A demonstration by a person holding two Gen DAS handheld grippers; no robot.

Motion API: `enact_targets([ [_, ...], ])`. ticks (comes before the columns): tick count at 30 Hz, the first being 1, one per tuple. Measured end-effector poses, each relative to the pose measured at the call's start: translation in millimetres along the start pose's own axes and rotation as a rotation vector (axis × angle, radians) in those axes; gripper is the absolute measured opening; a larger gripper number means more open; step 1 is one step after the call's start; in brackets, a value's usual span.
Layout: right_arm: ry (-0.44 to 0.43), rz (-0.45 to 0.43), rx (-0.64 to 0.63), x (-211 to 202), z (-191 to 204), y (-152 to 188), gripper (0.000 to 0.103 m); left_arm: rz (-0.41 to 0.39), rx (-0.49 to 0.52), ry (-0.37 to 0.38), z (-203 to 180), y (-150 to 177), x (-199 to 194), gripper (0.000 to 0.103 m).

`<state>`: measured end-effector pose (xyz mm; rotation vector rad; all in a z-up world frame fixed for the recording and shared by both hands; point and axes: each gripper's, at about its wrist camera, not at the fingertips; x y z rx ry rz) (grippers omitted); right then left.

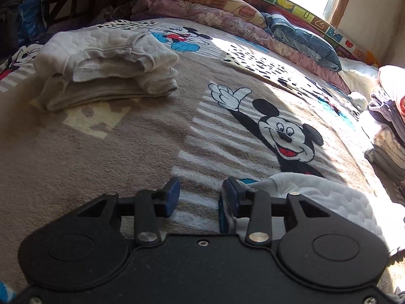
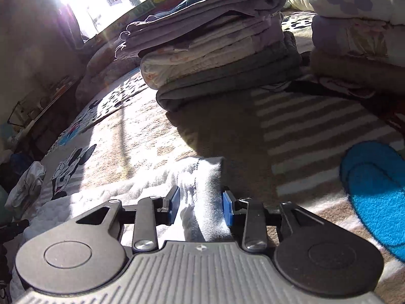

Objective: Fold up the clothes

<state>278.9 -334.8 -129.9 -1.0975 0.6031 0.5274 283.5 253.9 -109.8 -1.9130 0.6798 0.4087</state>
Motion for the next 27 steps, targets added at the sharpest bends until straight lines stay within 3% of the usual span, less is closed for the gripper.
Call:
enact_targets([
  [2,-0.02,0.005,0.058,-12.6,-11.3,4.6,0.049,-0.023,-0.022,0.005,8.3,-1.3,-11.7,0.04],
  [5,-0.04,0.006,0.115,-33.7,-24.2,21.5,0.049,-0.048,0.023,0.047,3.5,0.0,-30.8,0.04],
  [8,-0.074,0.018,0.163,-55.2,-32.8,48.2,0.05,-0.031,0.076,0.068,-7.2,4.7,-40.9,0.04],
  [11,-0.107,0.024,0.217,-78.1,-40.4,82.2,0.053,-0.015,0.062,0.086,-8.8,10.1,-49.4,0.04],
  [18,-0.192,-0.019,0.319,-105.2,-59.6,134.1,0.054,-0.01,-0.106,0.104,2.9,39.9,-80.6,0.052],
  [22,-0.229,-0.033,0.353,-109.4,-68.2,142.4,0.054,-0.014,-0.188,0.107,10.0,64.9,-106.3,0.053],
  [27,-0.262,-0.019,0.388,-109.8,-68.4,148.9,0.054,-0.054,-0.378,0.178,17.2,98.7,-139.5,0.056],
])
Point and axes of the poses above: each gripper's, at about its wrist camera, not at the fingertips, and x roughly the way its jaws point, z to its left, y to its underside, and after that the axes turned 13 degrees about y, right-handed
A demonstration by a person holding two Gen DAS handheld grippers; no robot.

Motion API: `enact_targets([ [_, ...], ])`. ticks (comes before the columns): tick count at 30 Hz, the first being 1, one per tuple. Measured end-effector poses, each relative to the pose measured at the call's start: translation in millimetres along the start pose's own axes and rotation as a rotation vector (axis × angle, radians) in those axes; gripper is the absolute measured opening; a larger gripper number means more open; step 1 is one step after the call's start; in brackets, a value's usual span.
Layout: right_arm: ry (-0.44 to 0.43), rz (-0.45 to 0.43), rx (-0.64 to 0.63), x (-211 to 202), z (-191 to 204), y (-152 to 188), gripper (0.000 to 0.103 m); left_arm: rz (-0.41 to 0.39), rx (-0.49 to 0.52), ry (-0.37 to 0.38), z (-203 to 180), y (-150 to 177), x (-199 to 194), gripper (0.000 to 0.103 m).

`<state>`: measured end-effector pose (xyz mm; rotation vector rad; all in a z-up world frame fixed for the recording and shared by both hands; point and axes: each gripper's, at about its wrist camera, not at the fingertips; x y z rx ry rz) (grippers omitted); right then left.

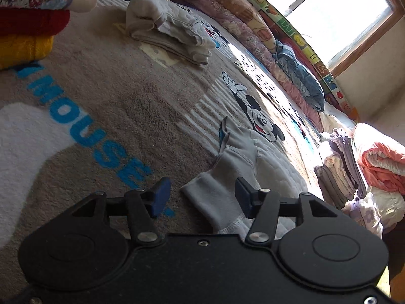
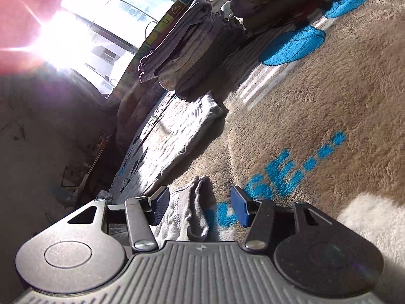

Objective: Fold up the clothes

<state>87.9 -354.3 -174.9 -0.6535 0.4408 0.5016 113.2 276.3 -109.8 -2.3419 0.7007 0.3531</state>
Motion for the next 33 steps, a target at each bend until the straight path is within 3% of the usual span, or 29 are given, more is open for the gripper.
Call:
enact_targets([
  [3,-0.022,0.018,0.018,-0.4,2.4,7.5,0.054,-0.007,-0.119,0.054,4.4,21.2,-15.8,0.056],
  [7,-0.025,0.036,-0.003,5.1,12.7,15.1,0.051,-0.012,-0.185,0.087,1.4,35.4,-10.9,0.056],
  [12,-0.03,0.044,-0.051,12.8,25.6,29.6,0.014,-0.074,-0.128,0.066,-6.7,43.6,7.5,0.055],
  [13,-0.034,0.035,-0.055,12.5,26.4,32.6,0.013,-0.081,-0.114,0.068,-9.3,44.8,10.9,0.054],
  [14,-0.048,0.018,-0.027,6.7,24.8,32.2,0.011,-0.08,-0.098,0.071,-12.1,45.8,14.7,0.046],
  [15,-0.065,0.0,0.01,-0.4,22.5,30.8,0.011,-0.073,-0.088,0.066,-14.5,47.5,18.6,0.019],
  [18,-0.107,-0.062,0.102,-25.4,16.1,25.6,0.01,-0.067,-0.066,0.072,-22.3,50.3,23.7,0.007],
  [21,-0.083,-0.105,0.117,-52.0,7.0,21.3,0.01,-0.079,-0.056,0.102,-29.7,49.7,17.8,0.007],
  [23,-0.011,-0.084,0.088,-52.5,-4.4,26.9,0.01,-0.07,-0.049,0.11,-29.5,50.8,15.3,0.007],
  [26,0.069,-0.024,0.12,-42.4,-24.1,41.8,0.009,-0.029,-0.075,0.064,-17.4,57.0,21.2,0.007],
  [33,-0.02,-0.018,0.074,-53.3,-12.7,47.0,0.01,-0.075,-0.078,0.116,-16.7,56.0,7.4,0.005],
])
Point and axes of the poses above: each gripper's, at about its wrist camera, not at the fingertips, and x roughly the way its jaws point, z to its left, y to its underside, and after that the axes turned 13 degrees about y, right-handed
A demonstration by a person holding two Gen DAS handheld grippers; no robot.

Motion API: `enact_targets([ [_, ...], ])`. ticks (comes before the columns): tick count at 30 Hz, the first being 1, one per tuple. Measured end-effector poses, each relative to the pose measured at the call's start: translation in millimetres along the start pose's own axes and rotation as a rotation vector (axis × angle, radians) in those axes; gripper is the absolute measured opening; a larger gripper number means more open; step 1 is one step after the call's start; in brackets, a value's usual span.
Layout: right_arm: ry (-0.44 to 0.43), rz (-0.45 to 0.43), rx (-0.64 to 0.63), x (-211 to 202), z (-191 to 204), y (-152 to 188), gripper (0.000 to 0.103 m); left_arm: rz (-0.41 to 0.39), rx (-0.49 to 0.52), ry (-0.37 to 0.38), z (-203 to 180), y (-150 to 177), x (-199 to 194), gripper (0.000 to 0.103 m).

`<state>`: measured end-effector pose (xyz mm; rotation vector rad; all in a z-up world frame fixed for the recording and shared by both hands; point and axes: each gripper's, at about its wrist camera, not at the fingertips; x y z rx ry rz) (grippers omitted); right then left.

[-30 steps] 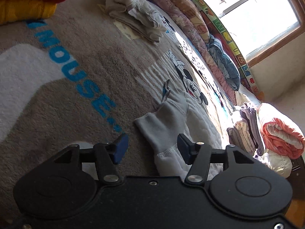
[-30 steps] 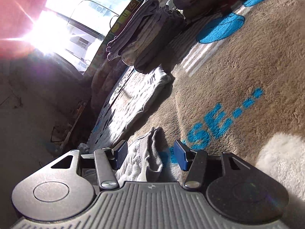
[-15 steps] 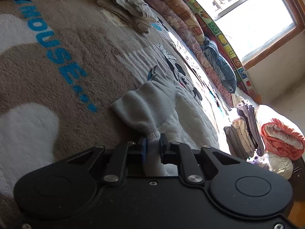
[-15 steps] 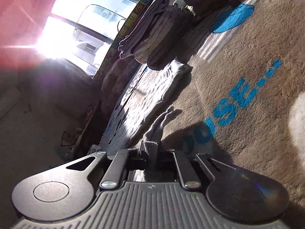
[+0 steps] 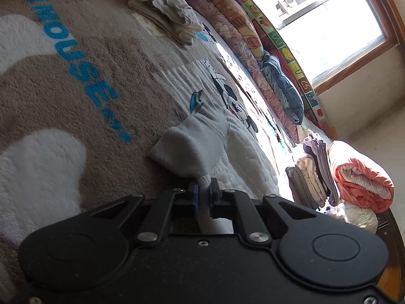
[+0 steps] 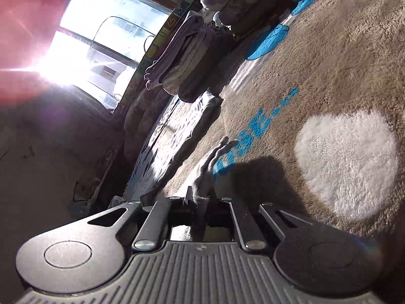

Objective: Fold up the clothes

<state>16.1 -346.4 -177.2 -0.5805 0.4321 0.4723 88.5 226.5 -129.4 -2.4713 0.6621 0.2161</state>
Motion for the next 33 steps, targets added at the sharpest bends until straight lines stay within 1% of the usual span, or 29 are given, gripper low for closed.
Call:
enact_targets([
  [3,0.038,0.04,-0.004,4.7,-2.5,5.9,0.01,-0.016,-0.001,-0.012,0.7,-1.5,-4.2,0.005],
  [4,0.051,0.048,-0.007,6.4,-3.5,7.5,0.007,-0.018,0.0,-0.02,1.4,-1.5,-4.9,0.005],
  [5,0.065,0.056,-0.01,8.2,-4.5,9.0,0.008,-0.008,0.005,-0.045,4.0,0.2,-2.6,0.005],
  [6,0.071,0.055,-0.016,7.5,-2.9,9.0,0.011,0.003,0.009,-0.068,6.4,1.8,-0.4,0.005],
  [8,0.094,0.029,-0.039,2.1,2.2,8.1,0.017,0.025,0.0,-0.079,8.9,1.7,1.4,0.006],
  [9,0.11,0.009,-0.051,-1.7,4.9,7.7,0.022,0.032,-0.009,-0.075,9.4,-0.7,0.1,0.01],
  [10,0.136,-0.028,-0.082,-7.5,9.5,6.9,0.025,0.036,-0.015,-0.073,9.4,-3.2,-1.7,0.013],
  [11,0.162,-0.072,-0.132,-12.6,16.6,6.2,0.035,0.019,-0.003,-0.086,6.3,-6.1,-6.4,0.018],
  [12,0.187,-0.117,-0.186,-17.3,24.2,5.5,0.039,-0.005,0.027,-0.104,1.5,-9.0,-11.6,0.023],
  [13,0.212,-0.162,-0.239,-22.0,31.7,4.8,0.039,-0.029,0.059,-0.122,-3.3,-11.8,-16.5,0.023],
  [15,0.203,-0.207,-0.351,-24.3,47.0,6.8,0.039,-0.077,0.13,-0.158,-12.6,-16.9,-23.2,0.023],
  [17,0.181,-0.212,-0.46,-19.6,62.8,13.0,0.039,-0.096,0.146,-0.145,-15.0,-22.0,-24.3,0.023],
  [19,0.156,-0.191,-0.542,-11.8,75.4,22.1,0.039,-0.098,0.164,-0.133,-17.8,-25.1,-21.5,0.023],
  [22,0.113,-0.152,-0.677,0.7,98.0,41.2,0.04,-0.078,0.228,-0.134,-27.5,-23.9,-9.9,0.023],
  [25,0.071,-0.125,-0.787,9.5,118.1,61.1,0.04,-0.022,0.311,-0.086,-41.3,-18.7,5.9,0.023],
  [27,0.051,-0.115,-0.834,11.9,125.8,71.6,0.043,0.036,0.388,-0.051,-49.4,-11.5,15.3,0.023],
  [28,0.053,-0.097,-0.845,15.3,126.0,73.5,0.045,0.071,0.428,-0.043,-51.9,-7.3,20.4,0.023],
  [30,0.059,-0.053,-0.868,23.5,125.6,76.5,0.049,0.187,0.523,-0.115,-42.3,7.3,34.0,0.024],
  [32,0.078,-0.009,-0.847,31.4,118.2,76.1,0.049,0.297,0.599,-0.18,-33.6,19.5,45.6,0.025],
  [33,0.071,-0.001,-0.825,31.0,115.6,74.4,0.049,0.311,0.555,-0.174,-33.7,14.0,40.1,0.026],
])
Point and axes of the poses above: each gripper's, at about its wrist camera, not at the fingertips, and x roughly the way its jaws point, z to its left, y to its underside, and after that the axes turned 13 degrees about y, right-handed
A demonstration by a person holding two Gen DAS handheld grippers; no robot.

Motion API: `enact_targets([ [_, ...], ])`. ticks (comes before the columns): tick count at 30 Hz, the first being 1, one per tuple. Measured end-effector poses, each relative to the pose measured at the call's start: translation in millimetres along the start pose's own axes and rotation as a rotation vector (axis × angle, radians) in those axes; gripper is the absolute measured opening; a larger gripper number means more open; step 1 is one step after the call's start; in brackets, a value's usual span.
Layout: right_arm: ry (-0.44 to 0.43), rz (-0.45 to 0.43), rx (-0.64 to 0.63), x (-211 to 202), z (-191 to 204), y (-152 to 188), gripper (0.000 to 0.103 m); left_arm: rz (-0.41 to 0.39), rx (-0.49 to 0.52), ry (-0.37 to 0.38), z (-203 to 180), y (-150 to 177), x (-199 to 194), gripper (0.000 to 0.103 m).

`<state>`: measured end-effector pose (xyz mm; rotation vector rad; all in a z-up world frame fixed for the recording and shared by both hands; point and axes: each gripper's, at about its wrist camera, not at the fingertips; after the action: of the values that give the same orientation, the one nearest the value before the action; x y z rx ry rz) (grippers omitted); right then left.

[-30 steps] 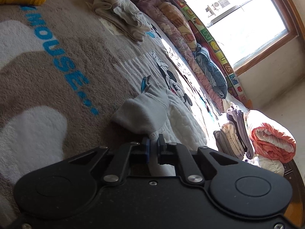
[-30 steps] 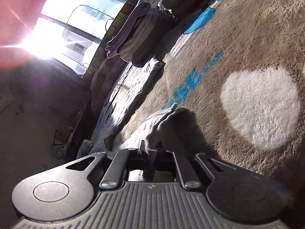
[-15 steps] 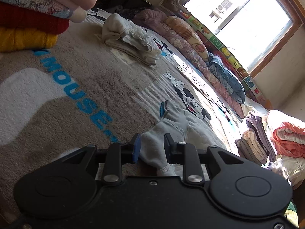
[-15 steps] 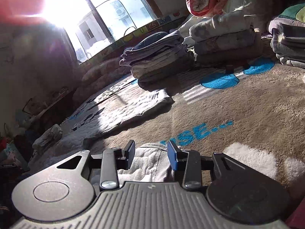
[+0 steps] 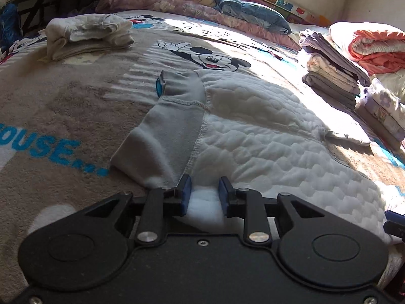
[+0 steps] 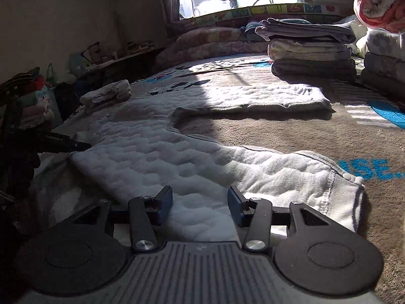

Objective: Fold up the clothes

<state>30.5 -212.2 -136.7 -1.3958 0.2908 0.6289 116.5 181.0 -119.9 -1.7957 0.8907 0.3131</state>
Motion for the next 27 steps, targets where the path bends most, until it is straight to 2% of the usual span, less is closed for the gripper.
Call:
enact_targets([
  [2,-0.003,0.007,0.008,-0.4,-1.0,-1.5,0.049,-0.007,-0.022,0.021,3.1,-4.1,-13.2,0.026],
  [5,-0.009,-0.004,0.01,-0.8,-0.1,-1.1,0.05,-0.14,-0.032,-0.033,9.4,-10.9,-33.8,0.026],
  [9,-0.018,-0.041,0.003,-1.1,3.0,-3.3,0.051,-0.269,-0.102,-0.008,24.3,-20.0,-37.8,0.026],
  [10,-0.024,-0.049,0.001,-0.8,3.9,-4.8,0.051,-0.247,-0.106,0.003,26.3,-21.2,-32.5,0.026],
  [12,-0.037,-0.045,0.012,1.6,3.7,-5.5,0.052,-0.053,-0.092,-0.054,29.2,-21.0,-4.7,0.026],
  [13,-0.044,-0.038,0.02,3.4,3.2,-5.3,0.053,-0.036,-0.05,-0.087,26.9,-18.0,0.9,0.026],
  [17,-0.059,-0.007,0.045,9.0,2.3,-4.8,0.056,-0.142,-0.029,-0.069,12.4,-31.8,-8.8,0.024],
  [22,-0.069,-0.003,0.045,11.9,3.7,-0.2,0.061,-0.197,-0.012,0.031,-8.8,-66.0,21.5,0.025],
  [25,-0.073,-0.01,0.034,11.9,5.2,2.1,0.064,-0.196,0.025,0.076,-29.3,-84.6,44.5,0.024],
  [27,-0.079,-0.012,0.034,12.1,5.2,2.5,0.066,-0.162,0.066,0.083,-42.7,-88.1,62.5,0.025],
])
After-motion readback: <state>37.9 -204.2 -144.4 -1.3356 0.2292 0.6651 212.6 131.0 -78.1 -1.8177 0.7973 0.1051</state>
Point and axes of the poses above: each gripper's, at about its wrist camera, not at the fingertips, and x roughly the way its jaws point, z to its left, y to its underside, and after that the axes turned 13 degrees about y, right-handed
